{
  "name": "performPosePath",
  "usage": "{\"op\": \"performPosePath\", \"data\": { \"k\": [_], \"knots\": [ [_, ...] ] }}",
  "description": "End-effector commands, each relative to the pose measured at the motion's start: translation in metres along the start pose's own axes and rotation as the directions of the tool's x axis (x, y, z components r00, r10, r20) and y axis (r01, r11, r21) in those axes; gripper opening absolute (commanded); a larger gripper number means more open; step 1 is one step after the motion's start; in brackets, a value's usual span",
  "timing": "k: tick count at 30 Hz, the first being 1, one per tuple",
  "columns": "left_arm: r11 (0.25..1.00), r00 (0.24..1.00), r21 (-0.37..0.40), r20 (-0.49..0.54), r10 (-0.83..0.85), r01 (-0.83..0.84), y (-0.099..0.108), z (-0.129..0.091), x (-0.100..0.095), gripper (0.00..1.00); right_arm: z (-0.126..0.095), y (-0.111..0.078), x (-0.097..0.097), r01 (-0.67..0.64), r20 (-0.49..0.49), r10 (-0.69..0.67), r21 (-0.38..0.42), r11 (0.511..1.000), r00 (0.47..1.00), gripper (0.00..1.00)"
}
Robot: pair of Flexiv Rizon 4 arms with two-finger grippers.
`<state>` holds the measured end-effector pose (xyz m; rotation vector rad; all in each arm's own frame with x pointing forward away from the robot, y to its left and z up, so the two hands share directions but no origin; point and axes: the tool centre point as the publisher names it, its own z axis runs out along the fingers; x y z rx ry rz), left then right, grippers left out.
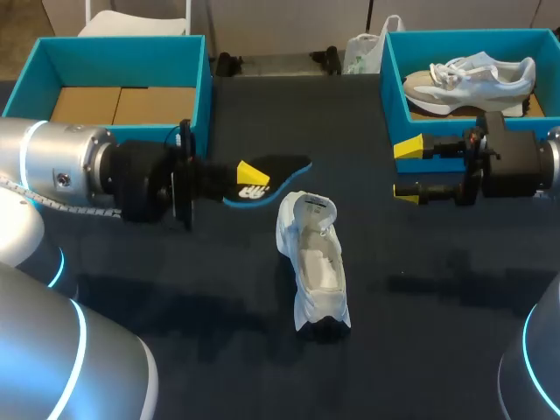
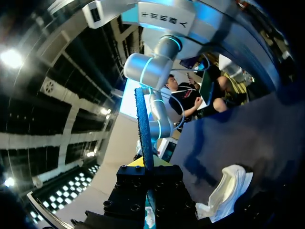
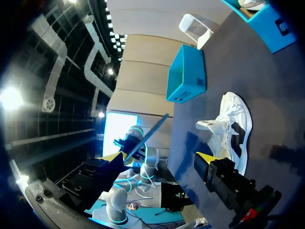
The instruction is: Take the shoe out of the shoebox, open the shoe tongue, remove and reinsert the insole, then place the shoe into the shoebox
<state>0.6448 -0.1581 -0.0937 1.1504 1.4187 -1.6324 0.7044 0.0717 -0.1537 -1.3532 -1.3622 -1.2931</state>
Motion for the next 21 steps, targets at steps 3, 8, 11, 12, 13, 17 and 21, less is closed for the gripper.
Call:
{"op": "performPosePath", "data": {
  "k": [3, 8, 11, 12, 13, 17, 21],
  "knots": [
    [0.745, 0.741, 0.076, -0.077, 0.667, -0.663, 0.004, 0.000, -0.002, 0.00, 0.001, 0.000, 0.000, -0.001, 0.003, 0.001, -0.001, 1.000, 1.000, 1.00],
    [0.745, 0.741, 0.076, -0.077, 0.667, -0.663, 0.004, 0.000, -0.002, 0.00, 0.001, 0.000, 0.000, -0.001, 0.003, 0.001, -0.001, 1.000, 1.000, 1.00],
    [0.732, 0.725, 0.072, -0.097, 0.681, -0.678, 0.008, 0.001, 0.002, 0.00, 0.001, 0.000, 0.000, -0.001, 0.003, 0.001, -0.001, 1.000, 1.000, 1.00],
    [0.724, 0.717, 0.058, -0.107, 0.689, -0.687, 0.012, 0.002, 0.004, 0.00, 0.001, 0.000, 0.000, -0.001, 0.003, 0.001, -0.001, 1.000, 1.000, 1.00],
    [0.725, 0.717, 0.046, -0.113, 0.688, -0.688, 0.016, 0.004, 0.006, 0.00, 0.004, 0.000, -0.001, -0.006, -0.002, 0.006, -0.009, 1.000, 1.000, 1.00],
    [0.721, 0.713, 0.036, -0.115, 0.691, -0.692, 0.028, 0.008, 0.011, 0.00, 0.016, -0.002, -0.004, -0.047, 0.011, 0.048, -0.055, 0.997, 0.999, 1.00],
    [0.713, 0.705, 0.035, -0.123, 0.699, -0.701, 0.039, 0.012, 0.019, 0.00, 0.030, 0.000, -0.002, -0.054, 0.022, 0.055, -0.048, 0.997, 0.998, 1.00]
  ]
}}
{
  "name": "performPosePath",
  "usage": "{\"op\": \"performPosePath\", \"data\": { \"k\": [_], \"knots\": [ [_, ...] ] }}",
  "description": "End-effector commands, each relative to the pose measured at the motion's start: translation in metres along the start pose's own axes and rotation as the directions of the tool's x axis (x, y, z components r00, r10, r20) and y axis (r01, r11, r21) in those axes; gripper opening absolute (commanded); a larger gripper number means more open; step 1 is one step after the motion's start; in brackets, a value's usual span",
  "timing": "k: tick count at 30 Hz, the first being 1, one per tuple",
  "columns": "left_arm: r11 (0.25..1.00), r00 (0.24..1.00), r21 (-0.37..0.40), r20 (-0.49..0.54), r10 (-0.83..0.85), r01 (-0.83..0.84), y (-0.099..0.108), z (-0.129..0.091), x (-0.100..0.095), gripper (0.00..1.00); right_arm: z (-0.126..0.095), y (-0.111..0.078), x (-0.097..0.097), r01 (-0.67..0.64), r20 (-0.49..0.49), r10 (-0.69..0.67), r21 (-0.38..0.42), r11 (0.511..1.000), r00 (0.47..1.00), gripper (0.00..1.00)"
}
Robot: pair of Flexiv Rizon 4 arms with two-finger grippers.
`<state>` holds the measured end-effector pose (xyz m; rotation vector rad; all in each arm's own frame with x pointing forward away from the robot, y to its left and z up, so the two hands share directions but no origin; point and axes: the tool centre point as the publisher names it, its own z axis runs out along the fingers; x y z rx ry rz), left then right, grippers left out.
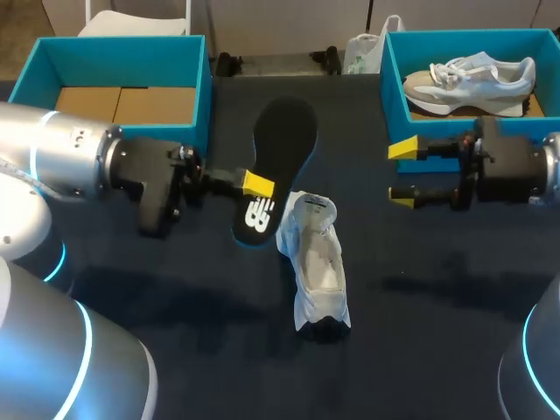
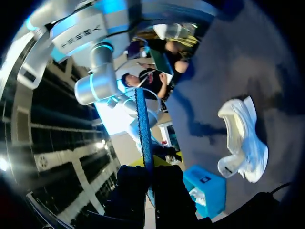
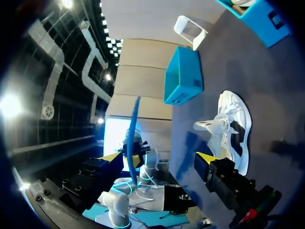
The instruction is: Take the shoe out of the shoebox, open the shoe tongue, remove and reinsert the insole, then place the shoe into the shoebox
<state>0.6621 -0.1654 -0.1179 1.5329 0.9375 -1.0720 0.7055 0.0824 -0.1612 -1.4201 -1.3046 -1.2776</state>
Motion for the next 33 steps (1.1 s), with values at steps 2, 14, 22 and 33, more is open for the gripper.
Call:
{"op": "performPosePath", "data": {
  "k": [2, 14, 22, 33],
  "knots": [
    [0.996, 0.996, 0.001, -0.012, 0.086, -0.086, 0.009, 0.013, 0.015, 0.00, 0.024, -0.001, 0.007, 0.022, 0.013, -0.022, -0.008, 1.000, 1.000, 1.00],
    [0.997, 0.998, -0.039, -0.026, 0.059, -0.060, 0.008, 0.042, 0.033, 0.00, 0.048, 0.003, 0.021, 0.055, -0.009, -0.055, -0.012, 0.998, 0.998, 0.71],
    [0.995, 1.000, -0.094, -0.016, -0.014, 0.013, 0.008, 0.063, 0.037, 0.00, 0.056, 0.006, 0.023, 0.053, -0.044, -0.053, -0.005, 0.999, 0.998, 0.48],
    [0.996, 0.999, -0.083, -0.019, 0.028, -0.029, 0.010, 0.085, 0.039, 0.00, 0.061, 0.004, 0.023, 0.033, -0.066, -0.031, 0.029, 0.999, 0.997, 0.47]
  ]
}}
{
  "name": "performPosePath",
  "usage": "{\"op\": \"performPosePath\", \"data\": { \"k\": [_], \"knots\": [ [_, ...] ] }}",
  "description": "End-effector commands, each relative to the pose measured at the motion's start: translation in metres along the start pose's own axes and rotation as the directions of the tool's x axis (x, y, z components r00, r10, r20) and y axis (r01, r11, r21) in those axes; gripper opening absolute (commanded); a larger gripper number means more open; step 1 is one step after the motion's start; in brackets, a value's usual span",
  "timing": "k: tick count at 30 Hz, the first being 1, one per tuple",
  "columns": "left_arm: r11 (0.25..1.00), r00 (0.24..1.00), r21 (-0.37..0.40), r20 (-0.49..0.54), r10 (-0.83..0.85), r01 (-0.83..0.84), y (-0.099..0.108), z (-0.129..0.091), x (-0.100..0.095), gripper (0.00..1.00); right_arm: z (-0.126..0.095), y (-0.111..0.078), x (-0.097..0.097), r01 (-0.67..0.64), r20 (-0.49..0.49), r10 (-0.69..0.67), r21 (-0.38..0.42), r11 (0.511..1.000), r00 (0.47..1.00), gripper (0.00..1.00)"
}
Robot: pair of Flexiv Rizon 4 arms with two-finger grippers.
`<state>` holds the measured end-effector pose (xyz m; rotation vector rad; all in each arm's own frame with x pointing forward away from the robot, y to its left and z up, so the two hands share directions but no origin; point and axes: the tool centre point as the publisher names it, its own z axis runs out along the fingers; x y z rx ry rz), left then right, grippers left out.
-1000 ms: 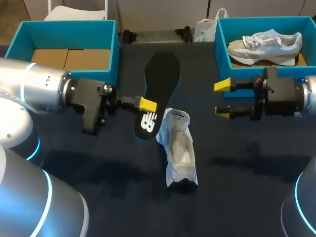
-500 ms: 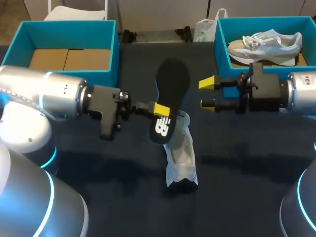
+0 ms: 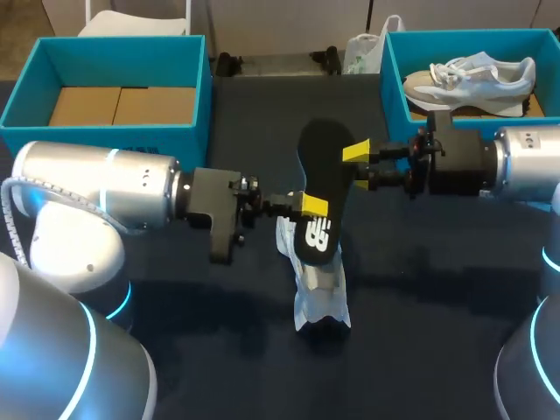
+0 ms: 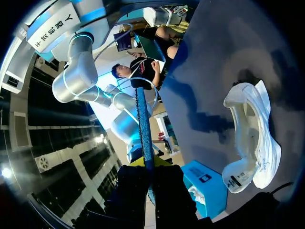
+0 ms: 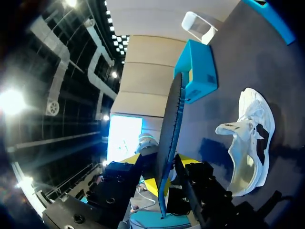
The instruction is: Take the shoe out of the shoebox, open the shoe tongue, remove and reinsert the insole, then place the shoe into the shoebox
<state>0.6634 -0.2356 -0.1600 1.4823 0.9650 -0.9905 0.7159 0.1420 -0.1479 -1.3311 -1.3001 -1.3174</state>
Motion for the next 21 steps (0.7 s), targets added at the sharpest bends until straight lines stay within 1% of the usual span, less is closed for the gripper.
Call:
{"op": "performPosePath", "data": {
  "k": [1, 3, 4, 5, 7, 9, 12, 16, 18, 20, 21],
  "knots": [
    [1.000, 1.000, 0.004, 0.002, 0.011, -0.011, 0.006, 0.015, 0.001, 0.00, 0.003, 0.001, 0.000, -0.003, 0.003, 0.003, 0.007, 1.000, 1.000, 0.48],
    [1.000, 1.000, 0.003, 0.003, 0.015, -0.015, 0.006, 0.017, 0.000, 0.00, 0.003, 0.000, 0.000, -0.003, 0.001, 0.003, 0.008, 1.000, 1.000, 0.50],
    [1.000, 1.000, 0.002, 0.006, 0.018, -0.018, 0.006, 0.019, -0.002, 0.00, 0.003, -0.001, 0.000, -0.003, 0.001, 0.003, 0.008, 1.000, 1.000, 0.55],
    [1.000, 1.000, 0.002, 0.008, 0.019, -0.019, 0.005, 0.020, -0.003, 0.00, 0.003, -0.001, 0.000, -0.003, 0.001, 0.003, 0.008, 1.000, 1.000, 0.55],
    [1.000, 1.000, 0.003, 0.015, 0.023, -0.023, 0.004, 0.022, -0.006, 0.00, 0.002, -0.002, -0.001, -0.004, -0.001, 0.004, 0.005, 1.000, 1.000, 0.49],
    [1.000, 1.000, 0.004, 0.016, 0.020, -0.021, 0.003, 0.025, -0.006, 0.00, 0.001, -0.003, -0.002, -0.006, -0.003, 0.006, 0.002, 1.000, 1.000, 0.48],
    [1.000, 1.000, 0.002, 0.017, 0.019, -0.019, 0.002, 0.027, -0.006, 0.00, 0.000, -0.004, -0.002, -0.008, -0.006, 0.008, -0.004, 1.000, 1.000, 0.40],
    [1.000, 1.000, -0.009, 0.011, 0.017, -0.017, 0.000, 0.027, -0.004, 0.00, -0.003, -0.004, -0.001, -0.008, -0.004, 0.008, -0.009, 1.000, 1.000, 0.40],
    [1.000, 1.000, -0.012, 0.009, 0.014, -0.014, -0.001, 0.026, -0.002, 0.00, -0.004, -0.004, -0.002, -0.010, -0.004, 0.009, -0.010, 1.000, 1.000, 0.37],
    [1.000, 1.000, -0.013, 0.006, 0.010, -0.010, -0.002, 0.026, -0.001, 0.00, -0.004, -0.004, -0.002, -0.010, -0.006, 0.009, -0.010, 1.000, 1.000, 0.19],
    [1.000, 1.000, -0.012, 0.005, 0.008, -0.008, -0.003, 0.027, -0.001, 0.00, -0.004, -0.004, -0.002, -0.008, -0.008, 0.008, -0.010, 1.000, 1.000, 0.04]
  ]
}}
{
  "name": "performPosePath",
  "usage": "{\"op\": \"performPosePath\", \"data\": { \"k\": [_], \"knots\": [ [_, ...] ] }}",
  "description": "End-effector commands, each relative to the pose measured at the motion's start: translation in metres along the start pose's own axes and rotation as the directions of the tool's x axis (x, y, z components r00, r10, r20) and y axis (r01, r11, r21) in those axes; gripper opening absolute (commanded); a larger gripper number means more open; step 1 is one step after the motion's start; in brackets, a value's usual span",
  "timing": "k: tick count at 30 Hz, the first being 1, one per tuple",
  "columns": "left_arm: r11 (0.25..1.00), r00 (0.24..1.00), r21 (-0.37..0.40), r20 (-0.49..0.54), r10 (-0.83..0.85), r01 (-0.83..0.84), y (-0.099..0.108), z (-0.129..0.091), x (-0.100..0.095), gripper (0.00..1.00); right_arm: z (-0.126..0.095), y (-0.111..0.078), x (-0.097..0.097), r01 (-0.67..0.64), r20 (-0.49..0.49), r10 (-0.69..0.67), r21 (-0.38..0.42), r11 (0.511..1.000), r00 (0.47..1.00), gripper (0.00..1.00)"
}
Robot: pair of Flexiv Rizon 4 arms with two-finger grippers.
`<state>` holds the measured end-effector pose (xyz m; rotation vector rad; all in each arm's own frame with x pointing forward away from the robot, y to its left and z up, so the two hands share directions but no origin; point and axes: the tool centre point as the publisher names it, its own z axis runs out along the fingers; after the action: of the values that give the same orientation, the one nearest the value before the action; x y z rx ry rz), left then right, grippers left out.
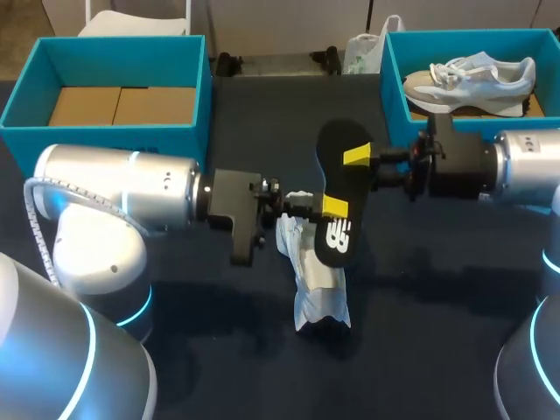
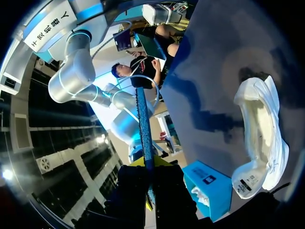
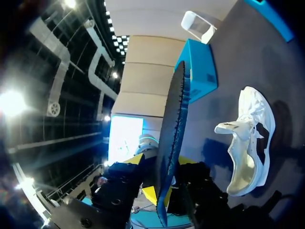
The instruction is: Take the shoe out of the shoebox, open the shoe tongue, remove and reinsert the insole, then place the shoe into the shoebox
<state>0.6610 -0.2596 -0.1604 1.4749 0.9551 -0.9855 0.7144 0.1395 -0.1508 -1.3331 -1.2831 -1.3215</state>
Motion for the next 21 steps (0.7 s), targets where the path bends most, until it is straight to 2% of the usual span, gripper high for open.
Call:
{"op": "performPosePath", "data": {
  "k": [1, 8, 9, 10, 11, 17, 21],
  "knots": [
    [1.000, 1.000, -0.004, -0.004, -0.002, 0.002, -0.003, 0.003, 0.001, 0.00, -0.002, -0.002, 0.001, 0.005, -0.005, -0.005, -0.002, 1.000, 1.000, 0.00],
    [1.000, 1.000, 0.014, -0.014, -0.028, 0.029, -0.007, 0.003, 0.004, 0.00, -0.003, -0.002, -0.003, 0.001, -0.020, -0.001, -0.001, 1.000, 1.000, 0.00],
    [0.999, 0.999, 0.014, -0.018, -0.031, 0.032, -0.008, 0.003, 0.005, 0.06, -0.003, -0.002, -0.003, 0.001, -0.023, -0.001, 0.000, 1.000, 1.000, 0.00],
    [0.999, 0.999, 0.024, -0.030, -0.030, 0.031, -0.008, 0.002, 0.005, 0.35, -0.003, -0.002, -0.003, 0.000, -0.023, 0.000, 0.005, 1.000, 1.000, 0.00],
    [0.999, 0.999, 0.029, -0.037, -0.035, 0.036, -0.008, 0.002, 0.005, 1.00, -0.004, -0.001, -0.004, -0.003, -0.021, 0.003, 0.008, 1.000, 1.000, 0.00],
    [0.996, 0.997, 0.063, -0.047, -0.054, 0.057, -0.001, -0.029, -0.002, 1.00, -0.014, -0.001, -0.018, -0.048, 0.001, 0.048, 0.026, 0.999, 0.999, 0.00],
    [0.991, 0.992, 0.111, -0.111, -0.059, 0.072, 0.007, -0.046, -0.004, 1.00, -0.019, -0.002, -0.027, -0.074, 0.024, 0.073, 0.035, 0.997, 0.997, 0.00]
  ]
}}
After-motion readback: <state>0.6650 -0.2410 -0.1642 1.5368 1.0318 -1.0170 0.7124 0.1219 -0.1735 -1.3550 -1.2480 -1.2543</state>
